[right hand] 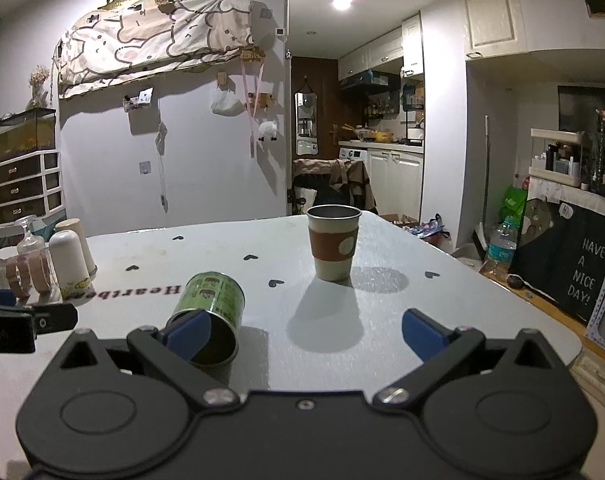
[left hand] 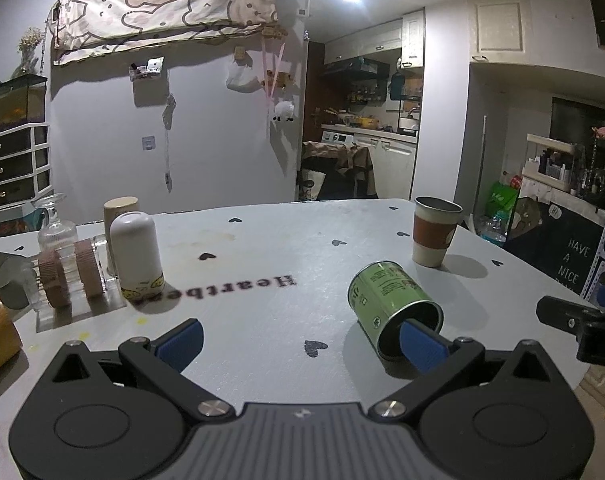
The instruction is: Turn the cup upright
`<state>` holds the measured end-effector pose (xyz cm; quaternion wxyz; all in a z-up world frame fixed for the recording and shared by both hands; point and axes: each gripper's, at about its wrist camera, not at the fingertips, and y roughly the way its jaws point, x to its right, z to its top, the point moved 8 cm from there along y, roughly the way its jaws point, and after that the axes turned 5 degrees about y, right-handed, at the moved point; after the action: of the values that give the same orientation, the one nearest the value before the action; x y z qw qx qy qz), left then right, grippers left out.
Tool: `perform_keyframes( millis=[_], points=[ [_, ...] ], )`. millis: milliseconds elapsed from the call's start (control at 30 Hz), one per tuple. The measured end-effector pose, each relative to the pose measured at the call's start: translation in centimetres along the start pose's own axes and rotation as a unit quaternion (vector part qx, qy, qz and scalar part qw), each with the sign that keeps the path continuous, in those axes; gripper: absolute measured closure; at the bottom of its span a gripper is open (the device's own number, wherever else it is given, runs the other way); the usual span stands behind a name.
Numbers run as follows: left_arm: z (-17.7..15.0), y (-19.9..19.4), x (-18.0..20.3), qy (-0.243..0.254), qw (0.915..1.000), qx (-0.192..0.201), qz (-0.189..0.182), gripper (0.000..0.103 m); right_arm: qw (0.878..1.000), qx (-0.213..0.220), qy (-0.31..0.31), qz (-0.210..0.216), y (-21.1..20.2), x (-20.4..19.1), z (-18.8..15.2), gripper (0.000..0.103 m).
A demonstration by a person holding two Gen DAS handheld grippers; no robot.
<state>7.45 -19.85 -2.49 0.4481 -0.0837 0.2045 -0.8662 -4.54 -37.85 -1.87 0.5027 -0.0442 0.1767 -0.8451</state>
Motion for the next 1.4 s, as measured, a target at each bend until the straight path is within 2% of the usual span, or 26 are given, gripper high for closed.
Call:
perform_keyframes(
  millis=[1400],
  points=[
    [-0.07,-0.05,-0.24,-0.001,1.0000,-0.001,0.004,0.000,1.000,-0.008,0.001,-0.011,0.48,0.56,-0.22,0.000]
  ],
)
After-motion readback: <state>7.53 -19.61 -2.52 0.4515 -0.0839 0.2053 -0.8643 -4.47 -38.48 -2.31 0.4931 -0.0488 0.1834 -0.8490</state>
